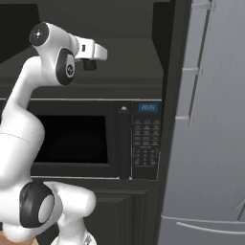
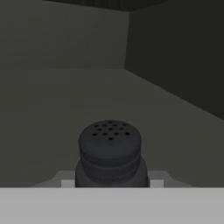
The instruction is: Take 2 condiments from the cabinet and move them on the counter near the stove.Make sure the condiments are lined up with each other, next to each other.
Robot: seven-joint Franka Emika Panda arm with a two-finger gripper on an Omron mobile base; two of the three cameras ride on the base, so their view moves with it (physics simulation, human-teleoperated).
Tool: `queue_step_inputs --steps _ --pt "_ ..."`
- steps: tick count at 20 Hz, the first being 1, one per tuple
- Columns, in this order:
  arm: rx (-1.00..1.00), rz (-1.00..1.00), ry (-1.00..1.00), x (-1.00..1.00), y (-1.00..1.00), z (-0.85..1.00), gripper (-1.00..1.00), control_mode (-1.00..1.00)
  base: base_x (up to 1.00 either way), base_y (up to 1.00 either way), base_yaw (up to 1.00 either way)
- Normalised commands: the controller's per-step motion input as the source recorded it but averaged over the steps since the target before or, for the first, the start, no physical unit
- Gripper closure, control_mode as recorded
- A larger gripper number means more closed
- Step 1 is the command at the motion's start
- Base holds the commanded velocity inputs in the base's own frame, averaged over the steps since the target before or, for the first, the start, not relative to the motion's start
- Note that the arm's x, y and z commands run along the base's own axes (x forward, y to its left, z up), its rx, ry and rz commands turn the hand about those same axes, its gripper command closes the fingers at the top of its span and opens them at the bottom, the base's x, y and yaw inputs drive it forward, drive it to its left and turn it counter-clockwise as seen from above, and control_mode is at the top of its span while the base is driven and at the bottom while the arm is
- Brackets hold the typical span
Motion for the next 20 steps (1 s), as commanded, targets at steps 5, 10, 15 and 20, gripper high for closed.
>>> queue_step_inputs --steps 5,10,15,20 --pt "0.0 0.0 -0.05 -0.88 0.0 0.08 1.0 -1.0 0.0 0.0 0.0" --pt "0.0 0.1 0.0 -0.89 0.0 0.11 1.0 -1.0 0.0 0.0 0.0" --pt "0.0 0.22 0.0 -0.77 0.0 0.02 1.0 -1.0 0.0 0.0 0.0" --pt "0.0 0.16 0.0 -0.73 0.0 0.0 1.0 -1.0 0.0 0.0 0.0"
